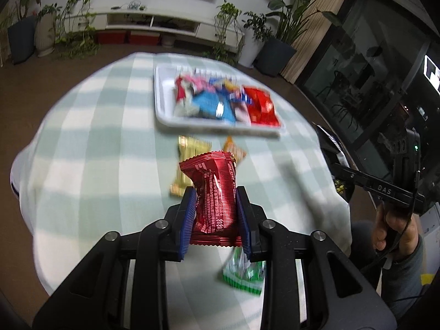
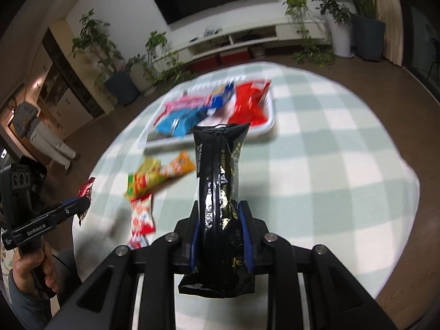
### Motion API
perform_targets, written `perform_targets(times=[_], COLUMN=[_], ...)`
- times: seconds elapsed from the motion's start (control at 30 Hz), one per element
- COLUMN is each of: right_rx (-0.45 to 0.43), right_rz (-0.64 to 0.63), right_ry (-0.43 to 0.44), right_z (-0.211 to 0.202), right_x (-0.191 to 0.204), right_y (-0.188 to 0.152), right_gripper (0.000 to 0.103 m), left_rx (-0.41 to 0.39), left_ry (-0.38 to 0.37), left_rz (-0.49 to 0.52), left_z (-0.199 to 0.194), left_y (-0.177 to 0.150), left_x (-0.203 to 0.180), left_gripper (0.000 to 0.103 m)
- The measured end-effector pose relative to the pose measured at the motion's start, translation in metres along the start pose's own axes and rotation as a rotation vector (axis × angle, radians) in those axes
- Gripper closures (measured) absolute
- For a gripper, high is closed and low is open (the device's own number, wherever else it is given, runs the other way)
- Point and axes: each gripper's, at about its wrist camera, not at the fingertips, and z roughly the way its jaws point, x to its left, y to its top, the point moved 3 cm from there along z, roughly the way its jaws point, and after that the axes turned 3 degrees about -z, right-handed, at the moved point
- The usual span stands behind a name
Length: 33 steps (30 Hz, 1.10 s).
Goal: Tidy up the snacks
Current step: 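Carry the red candy and black packet into the tray and release both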
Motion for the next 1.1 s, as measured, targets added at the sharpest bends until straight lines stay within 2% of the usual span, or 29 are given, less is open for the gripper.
perform_targets(times=[0.3,0.43,0.57,0.83,1.1], right_rx=[-0.109,-0.127,-0.1,0.011,0.092], right_rz=[-0.017,-0.038,-0.044,-0.053,-0.048], right_ry=[0.003,0.021,0.046,-0.029,-0.079], right_z=[-0.011,0.006,0.041,0.126,0.174], right_x=[-0.002,0.009,0.016,0.012,0.004], right_y=[0.087,0.119,0.142,0.16,0.146], right_gripper=[0.076,0.076,0.076,0.076,0.076], left_rx=[-0.086,-0.087,-0.069,-0.003,0.05], left_ry=[0.024,0.02,0.029,0.086,0.118], left_rz=[0.059,0.045,0.037,0.05,0.069], left_z=[0.008,0.027,0.059,0.135,0.189], left_y=[0.109,0.147,0.174,0.184,0.173], left_x=[-0.007,-0.003,0.008,0.029,0.039], left_gripper=[0.076,0.076,0.076,0.076,0.075])
